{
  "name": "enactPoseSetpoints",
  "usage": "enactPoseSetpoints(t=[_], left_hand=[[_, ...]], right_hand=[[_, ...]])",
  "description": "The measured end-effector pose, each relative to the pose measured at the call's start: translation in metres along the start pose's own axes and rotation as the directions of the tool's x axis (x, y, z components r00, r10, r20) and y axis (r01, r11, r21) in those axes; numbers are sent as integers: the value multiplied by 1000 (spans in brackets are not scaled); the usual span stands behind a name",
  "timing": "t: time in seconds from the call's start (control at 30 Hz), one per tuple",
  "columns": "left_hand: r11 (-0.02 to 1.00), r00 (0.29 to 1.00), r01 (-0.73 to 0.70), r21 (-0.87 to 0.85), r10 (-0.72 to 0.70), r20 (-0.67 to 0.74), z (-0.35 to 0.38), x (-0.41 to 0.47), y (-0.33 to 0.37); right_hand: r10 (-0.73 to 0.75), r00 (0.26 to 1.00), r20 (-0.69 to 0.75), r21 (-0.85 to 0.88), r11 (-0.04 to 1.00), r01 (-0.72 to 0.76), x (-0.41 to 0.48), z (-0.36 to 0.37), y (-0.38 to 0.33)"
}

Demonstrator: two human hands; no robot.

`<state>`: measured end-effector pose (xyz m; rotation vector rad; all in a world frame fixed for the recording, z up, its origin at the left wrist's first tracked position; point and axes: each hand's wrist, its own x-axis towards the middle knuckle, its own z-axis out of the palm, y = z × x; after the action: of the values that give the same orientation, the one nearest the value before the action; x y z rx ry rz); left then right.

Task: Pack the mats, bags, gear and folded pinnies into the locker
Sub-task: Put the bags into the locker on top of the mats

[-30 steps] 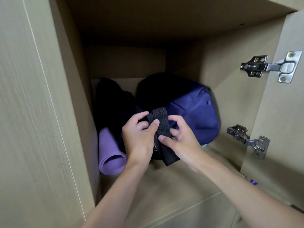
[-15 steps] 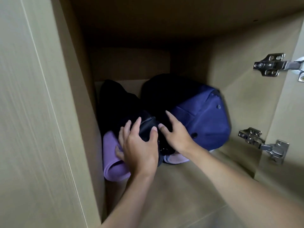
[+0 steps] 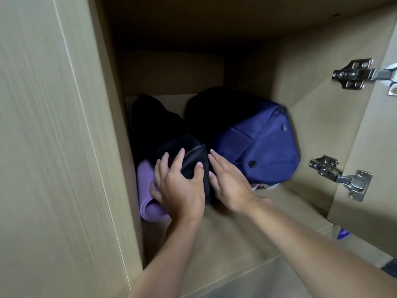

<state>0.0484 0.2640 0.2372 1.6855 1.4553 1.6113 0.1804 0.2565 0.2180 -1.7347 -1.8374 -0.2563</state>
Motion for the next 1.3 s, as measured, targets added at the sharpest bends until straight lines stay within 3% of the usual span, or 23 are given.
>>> enactPoseSetpoints(t=[0.2, 0.37, 0.43, 0.5, 0.57, 0.63, 0.7, 0.83, 0.93, 1.03, 1.2, 1.3], left_hand=[[996, 996, -45, 78, 40, 76, -5, -10, 0], [942, 947, -295, 160, 266, 180, -16, -34, 6], [887, 895, -436, 153, 409, 178, -22, -48, 11], [854, 831, -520, 24, 500, 243, -21, -73, 20], [837, 735, -517, -178, 541, 409, -13, -111, 28], [838, 596, -466, -283, 534, 600, 0, -158, 35], [865, 444, -389, -317, 478, 758, 16, -212, 36], [895, 134, -297, -333, 384, 913, 37, -328, 30], [913, -75, -226, -340, 332, 940, 44, -422, 13], [911, -252, -242, -333, 272, 929, 40, -508, -8], [922, -418, -259, -289, 163, 894, 9, -613, -40], [893, -474, -364, -266, 68, 878, -6, -649, -61]], right_hand=[[104, 993, 51, 39, 994, -106, -28, -15, -4], [189, 982, 13, 103, 976, -189, -82, -44, 1], [221, 975, 5, 123, 968, -220, -111, -55, 3], [285, 958, 6, 134, 949, -284, -151, -66, 10], [381, 925, -1, 145, 915, -377, -201, -77, 20], [497, 868, -17, 164, 857, -488, -255, -85, 32], [631, 775, -35, 177, 767, -617, -315, -92, 43], [842, 535, -71, 139, 540, -830, -450, -108, 58], [944, 308, -117, 91, 319, -943, -562, -115, 51], [973, 83, -216, 1, 85, -996, -663, -120, 28], [895, -279, -347, 12, -294, -956, -779, -122, -19], [841, -456, -293, 107, -445, -889, -820, -116, -31]])
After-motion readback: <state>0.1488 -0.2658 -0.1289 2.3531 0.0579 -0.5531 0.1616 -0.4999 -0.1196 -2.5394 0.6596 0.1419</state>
